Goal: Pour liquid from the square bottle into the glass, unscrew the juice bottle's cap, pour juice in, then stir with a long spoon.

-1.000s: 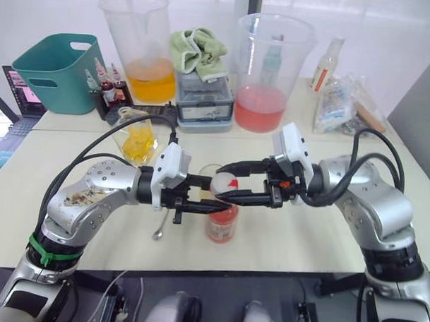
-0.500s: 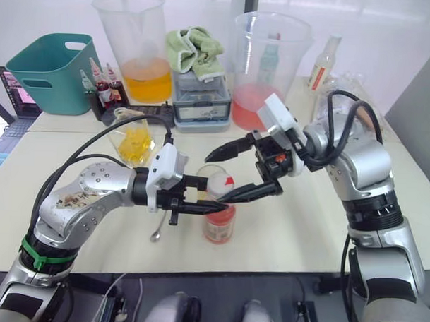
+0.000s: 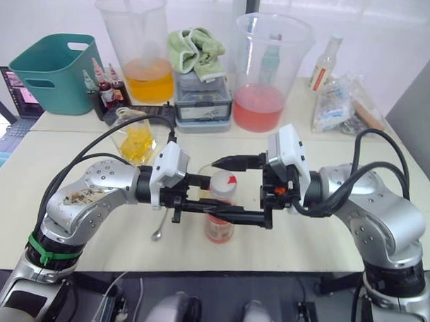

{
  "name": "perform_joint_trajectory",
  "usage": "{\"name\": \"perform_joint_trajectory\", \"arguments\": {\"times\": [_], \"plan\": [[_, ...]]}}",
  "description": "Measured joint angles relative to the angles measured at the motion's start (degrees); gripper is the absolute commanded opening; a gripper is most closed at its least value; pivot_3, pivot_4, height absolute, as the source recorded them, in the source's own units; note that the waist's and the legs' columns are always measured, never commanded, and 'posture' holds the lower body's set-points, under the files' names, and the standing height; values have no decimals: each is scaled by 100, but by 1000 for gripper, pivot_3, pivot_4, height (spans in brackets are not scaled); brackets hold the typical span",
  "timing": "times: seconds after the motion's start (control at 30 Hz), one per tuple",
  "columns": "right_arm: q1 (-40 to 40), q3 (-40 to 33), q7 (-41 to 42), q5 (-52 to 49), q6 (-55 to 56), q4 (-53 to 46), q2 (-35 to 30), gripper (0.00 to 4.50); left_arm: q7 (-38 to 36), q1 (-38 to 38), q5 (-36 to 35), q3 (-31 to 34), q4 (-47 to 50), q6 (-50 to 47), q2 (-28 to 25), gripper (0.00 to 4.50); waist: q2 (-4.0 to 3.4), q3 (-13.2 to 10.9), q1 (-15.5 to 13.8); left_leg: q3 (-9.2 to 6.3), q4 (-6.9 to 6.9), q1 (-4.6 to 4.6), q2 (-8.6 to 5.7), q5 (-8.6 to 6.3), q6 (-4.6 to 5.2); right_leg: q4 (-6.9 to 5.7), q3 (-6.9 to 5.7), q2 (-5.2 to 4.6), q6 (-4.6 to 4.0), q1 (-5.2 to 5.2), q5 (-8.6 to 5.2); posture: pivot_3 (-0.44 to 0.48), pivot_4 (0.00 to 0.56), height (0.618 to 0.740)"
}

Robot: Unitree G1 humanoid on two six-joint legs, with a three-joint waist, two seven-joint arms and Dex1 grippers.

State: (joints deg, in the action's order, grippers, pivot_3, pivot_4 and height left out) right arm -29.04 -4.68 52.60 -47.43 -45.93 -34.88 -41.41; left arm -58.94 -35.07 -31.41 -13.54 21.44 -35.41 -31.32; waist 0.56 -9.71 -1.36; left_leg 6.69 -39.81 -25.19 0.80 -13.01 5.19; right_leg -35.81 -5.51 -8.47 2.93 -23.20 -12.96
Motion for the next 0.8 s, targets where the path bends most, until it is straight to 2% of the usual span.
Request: {"name": "perform_joint_trajectory", "arguments": {"times": [0.17, 0.3, 0.47, 0.67, 0.8], "plan": [[92, -19, -487, -64, -91, -73, -1, 4454, -71, -49, 50, -29, -67, 37, 35, 1409, 0, 0, -9, 2, 0, 0, -1, 0, 2, -1, 1, 1, 0, -1, 0, 0, 150, 739], [96, -26, -681, -195, -100, -73, -1, 3356, -87, -59, 57, -31, -95, 39, 50, 1409, 0, 0, -13, 2, 0, 0, -1, -2, 5, -1, 1, 1, 0, 1, 0, 0, 150, 739], [89, -87, -639, -521, -104, 8, -61, 1676, -80, -59, 60, -30, -92, 34, 62, 1409, 0, 0, -18, 2, -1, 0, -1, -4, 9, 0, 1, 1, 1, 2, 0, 0, 150, 739], [-238, 207, 195, -311, 222, 532, -282, 1665, -45, -52, 88, -12, -4, 21, 49, 1409, 1, 0, -15, 1, -1, 0, -1, -5, 12, 1, 1, 3, 1, 3, 0, 0, 150, 739], [-696, 637, 1125, 85, 714, 1139, -281, 1665, -27, 9, 79, 42, 97, 6, -56, 1409, 1, 1, 11, 1, -1, 0, 0, -5, 12, 1, 1, 5, 1, 2, 0, 0, 150, 739]]}}
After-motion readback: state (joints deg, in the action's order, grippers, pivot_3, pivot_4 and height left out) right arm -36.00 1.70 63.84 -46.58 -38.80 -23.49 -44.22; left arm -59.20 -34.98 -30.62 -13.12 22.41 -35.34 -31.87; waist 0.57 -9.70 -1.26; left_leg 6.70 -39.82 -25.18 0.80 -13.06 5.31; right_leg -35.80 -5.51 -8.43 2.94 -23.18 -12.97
